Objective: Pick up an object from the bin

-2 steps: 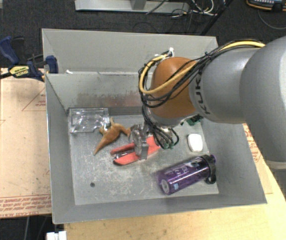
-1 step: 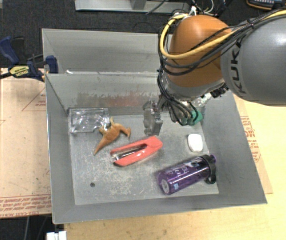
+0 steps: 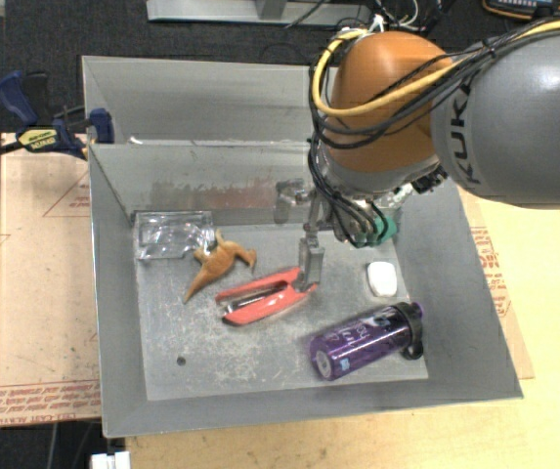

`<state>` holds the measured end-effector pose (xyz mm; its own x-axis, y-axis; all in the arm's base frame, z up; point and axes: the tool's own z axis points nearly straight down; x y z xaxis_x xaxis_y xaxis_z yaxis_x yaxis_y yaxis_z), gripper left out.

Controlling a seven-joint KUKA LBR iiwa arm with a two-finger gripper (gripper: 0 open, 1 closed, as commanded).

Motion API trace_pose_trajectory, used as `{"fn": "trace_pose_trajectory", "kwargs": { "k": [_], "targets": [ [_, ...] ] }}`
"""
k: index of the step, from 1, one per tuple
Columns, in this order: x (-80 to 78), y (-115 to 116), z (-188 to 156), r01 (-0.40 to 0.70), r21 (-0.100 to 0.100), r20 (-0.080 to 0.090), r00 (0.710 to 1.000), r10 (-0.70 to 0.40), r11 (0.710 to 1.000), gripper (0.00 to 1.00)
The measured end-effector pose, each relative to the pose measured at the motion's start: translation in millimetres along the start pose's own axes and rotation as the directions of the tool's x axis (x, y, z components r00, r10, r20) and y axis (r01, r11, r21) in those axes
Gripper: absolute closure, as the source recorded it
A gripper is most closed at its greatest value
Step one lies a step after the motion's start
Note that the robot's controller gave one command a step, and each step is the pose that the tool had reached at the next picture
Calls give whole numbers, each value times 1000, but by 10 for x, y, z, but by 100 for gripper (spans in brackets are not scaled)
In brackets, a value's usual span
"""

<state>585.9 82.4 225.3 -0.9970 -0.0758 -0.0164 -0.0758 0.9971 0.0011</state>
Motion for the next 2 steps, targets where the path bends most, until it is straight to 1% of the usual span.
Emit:
{"fn": "trace_pose_trajectory", "kwargs": {
  "k": [1, 2],
  "targets": [
    [0, 0, 0, 0, 0, 0, 1000, 0, 1000, 0],
    [8, 9, 427, 42, 0, 8, 999, -42, 999, 0]
  ]
}}
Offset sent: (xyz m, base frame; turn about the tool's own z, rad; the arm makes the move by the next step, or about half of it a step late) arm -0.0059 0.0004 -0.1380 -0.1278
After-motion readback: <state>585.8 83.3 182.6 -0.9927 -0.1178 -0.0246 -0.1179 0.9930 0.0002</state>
